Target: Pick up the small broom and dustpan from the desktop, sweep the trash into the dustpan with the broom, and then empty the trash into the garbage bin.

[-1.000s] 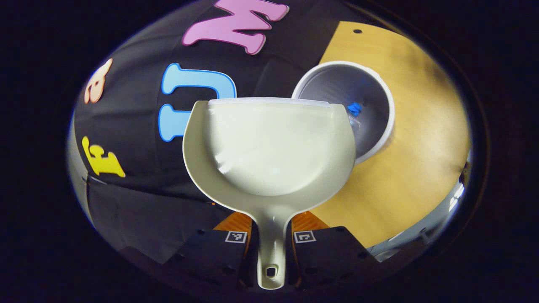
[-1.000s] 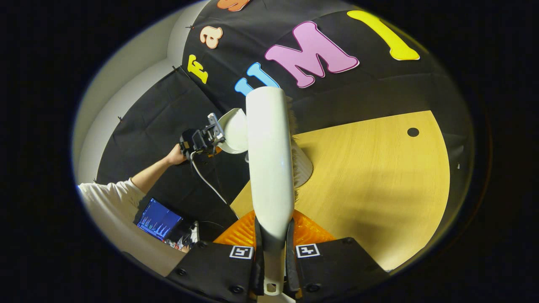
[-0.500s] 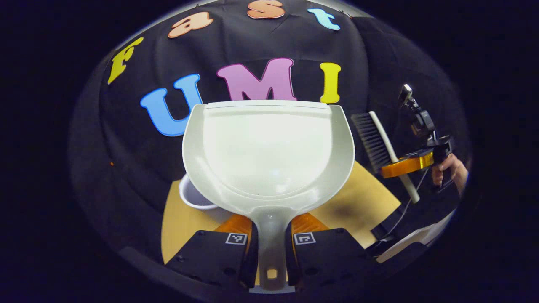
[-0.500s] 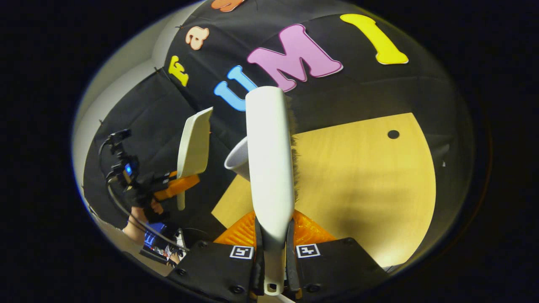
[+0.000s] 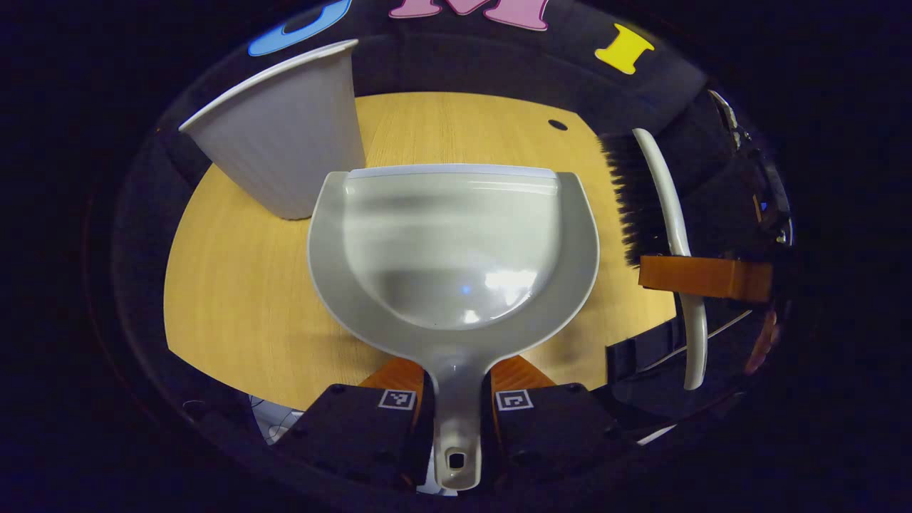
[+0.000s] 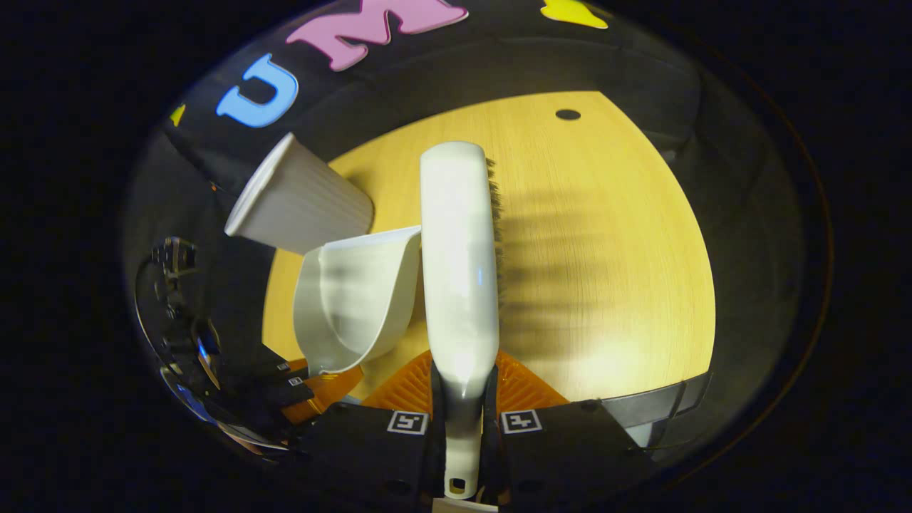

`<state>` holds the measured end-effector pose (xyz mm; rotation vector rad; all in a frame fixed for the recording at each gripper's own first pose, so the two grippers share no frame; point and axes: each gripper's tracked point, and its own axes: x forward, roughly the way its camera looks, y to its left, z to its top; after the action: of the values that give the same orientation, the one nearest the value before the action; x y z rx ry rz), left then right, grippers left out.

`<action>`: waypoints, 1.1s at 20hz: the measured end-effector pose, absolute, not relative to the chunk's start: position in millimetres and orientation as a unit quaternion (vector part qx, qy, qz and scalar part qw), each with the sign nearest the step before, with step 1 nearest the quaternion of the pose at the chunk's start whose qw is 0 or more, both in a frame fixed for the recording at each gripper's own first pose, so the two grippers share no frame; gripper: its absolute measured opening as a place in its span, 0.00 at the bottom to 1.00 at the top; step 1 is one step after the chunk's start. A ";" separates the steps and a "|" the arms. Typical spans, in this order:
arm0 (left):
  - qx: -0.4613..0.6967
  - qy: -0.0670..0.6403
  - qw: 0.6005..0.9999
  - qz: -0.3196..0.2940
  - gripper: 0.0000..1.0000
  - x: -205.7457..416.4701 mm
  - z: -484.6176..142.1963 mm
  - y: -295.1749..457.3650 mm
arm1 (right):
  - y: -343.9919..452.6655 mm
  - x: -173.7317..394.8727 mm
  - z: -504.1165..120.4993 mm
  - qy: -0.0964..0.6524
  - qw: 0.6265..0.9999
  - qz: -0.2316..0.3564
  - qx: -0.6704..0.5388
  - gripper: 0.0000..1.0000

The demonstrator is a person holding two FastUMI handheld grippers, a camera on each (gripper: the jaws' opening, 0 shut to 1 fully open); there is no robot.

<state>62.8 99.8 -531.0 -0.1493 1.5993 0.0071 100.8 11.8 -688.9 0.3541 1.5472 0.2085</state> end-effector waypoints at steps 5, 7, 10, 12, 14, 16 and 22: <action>-0.060 0.750 0.658 0.030 0.25 102.6 -496.5 88.3 | 25.4 82.9 -741.2 0.750 0.648 0.060 0.117 0.23; -0.066 0.759 0.647 0.039 0.24 115.8 -487.6 75.6 | 26.4 75.7 -754.2 0.764 0.634 0.049 0.109 0.23; -0.063 0.764 0.640 0.042 0.24 129.9 -484.3 71.2 | 22.4 70.5 -765.2 0.778 0.621 0.035 0.084 0.23; -0.063 0.763 0.642 0.045 0.26 130.0 -494.5 68.5 | 27.0 67.2 -767.3 0.779 0.620 0.024 0.092 0.23; -0.061 0.766 0.639 0.041 0.25 129.1 -497.7 70.6 | 29.5 66.9 -766.5 0.781 0.617 0.028 0.091 0.23; -0.063 0.772 0.632 0.039 0.25 127.4 -500.9 70.2 | 30.8 67.0 -765.7 0.784 0.614 0.025 0.089 0.23; -0.051 0.788 0.614 0.016 0.51 123.7 -494.8 69.2 | 29.3 68.3 -761.6 0.794 0.603 0.022 0.076 0.33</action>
<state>123.7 69.2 -494.8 -0.1179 1.8154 0.0366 68.3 29.3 -761.6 0.1765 1.8377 0.0503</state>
